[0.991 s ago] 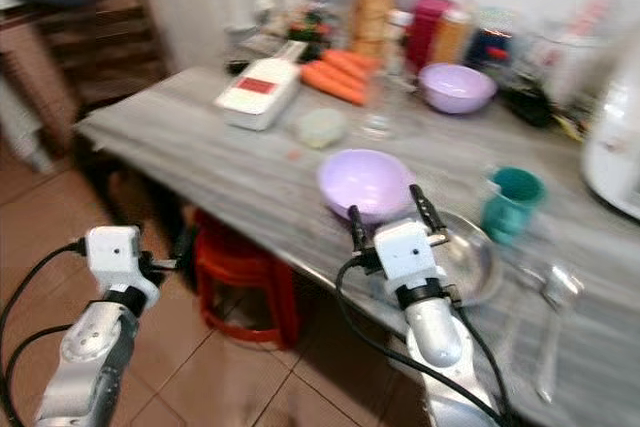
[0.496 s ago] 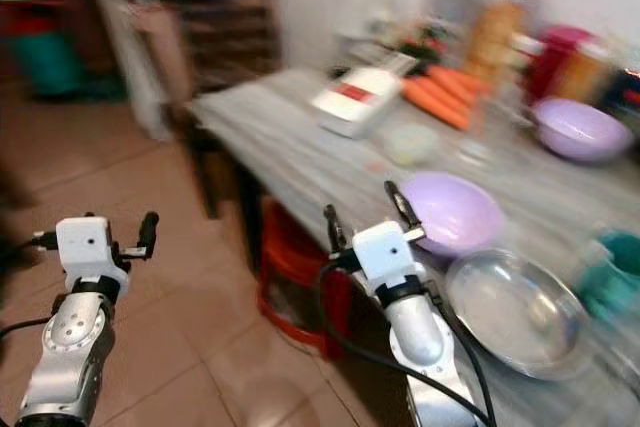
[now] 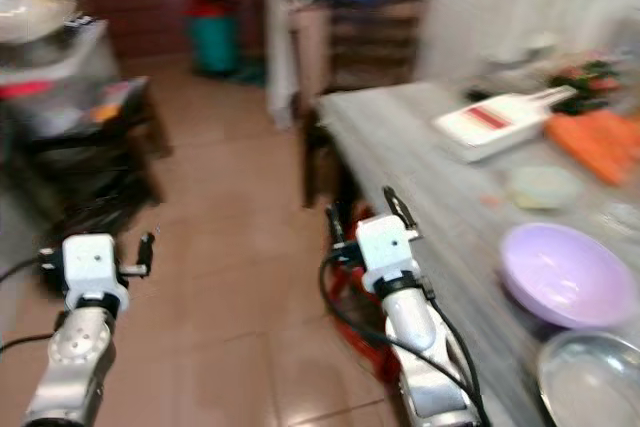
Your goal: Setting the table
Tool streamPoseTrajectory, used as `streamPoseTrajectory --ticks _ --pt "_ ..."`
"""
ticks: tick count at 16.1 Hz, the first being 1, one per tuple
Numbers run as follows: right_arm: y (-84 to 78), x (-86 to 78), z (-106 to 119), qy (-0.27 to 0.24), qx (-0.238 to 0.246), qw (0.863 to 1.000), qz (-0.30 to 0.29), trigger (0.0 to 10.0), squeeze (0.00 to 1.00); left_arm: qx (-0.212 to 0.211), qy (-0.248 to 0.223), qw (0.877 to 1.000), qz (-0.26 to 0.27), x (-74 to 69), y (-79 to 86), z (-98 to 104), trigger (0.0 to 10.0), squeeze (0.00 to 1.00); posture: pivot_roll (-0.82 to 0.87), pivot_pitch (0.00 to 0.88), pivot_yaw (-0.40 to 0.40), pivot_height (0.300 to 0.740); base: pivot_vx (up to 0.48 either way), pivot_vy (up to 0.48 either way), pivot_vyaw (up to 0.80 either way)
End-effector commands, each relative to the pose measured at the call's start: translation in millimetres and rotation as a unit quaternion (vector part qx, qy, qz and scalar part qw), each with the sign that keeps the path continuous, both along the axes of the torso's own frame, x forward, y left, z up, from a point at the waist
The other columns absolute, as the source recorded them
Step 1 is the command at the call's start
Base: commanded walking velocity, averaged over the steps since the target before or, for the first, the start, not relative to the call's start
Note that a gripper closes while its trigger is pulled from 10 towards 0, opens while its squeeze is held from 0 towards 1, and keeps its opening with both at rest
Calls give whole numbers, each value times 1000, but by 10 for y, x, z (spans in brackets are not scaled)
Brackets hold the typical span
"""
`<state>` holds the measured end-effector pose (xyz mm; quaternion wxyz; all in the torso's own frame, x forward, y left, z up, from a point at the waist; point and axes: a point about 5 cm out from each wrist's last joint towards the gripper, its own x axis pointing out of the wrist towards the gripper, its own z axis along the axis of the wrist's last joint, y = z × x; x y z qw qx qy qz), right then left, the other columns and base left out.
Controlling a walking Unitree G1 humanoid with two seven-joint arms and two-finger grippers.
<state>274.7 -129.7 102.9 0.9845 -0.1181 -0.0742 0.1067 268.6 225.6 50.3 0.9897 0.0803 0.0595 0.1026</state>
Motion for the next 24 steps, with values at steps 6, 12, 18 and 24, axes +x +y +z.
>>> streamPoseTrajectory --ticks 6,12,18,24 --pt "-193 143 -286 63 52 995 -63 10000 0 -3 84 996 -28 10 -47 -348 10000 0 54 0 -23 740 0 0 472" --pt "-394 -176 -1284 306 27 942 -136 10000 0 6 295 946 -134 -466 -376 -1052 10000 0 44 0 -8 740 0 0 0" --pt "-342 -672 -1728 443 0 890 -111 10000 0 1 364 925 -109 -642 -322 -1203 10000 0 30 0 -15 740 0 41 0" --pt "-470 -726 -1758 460 -12 881 -110 10000 0 29 404 908 -106 -786 -288 -1290 10000 0 35 0 -35 740 0 382 0"
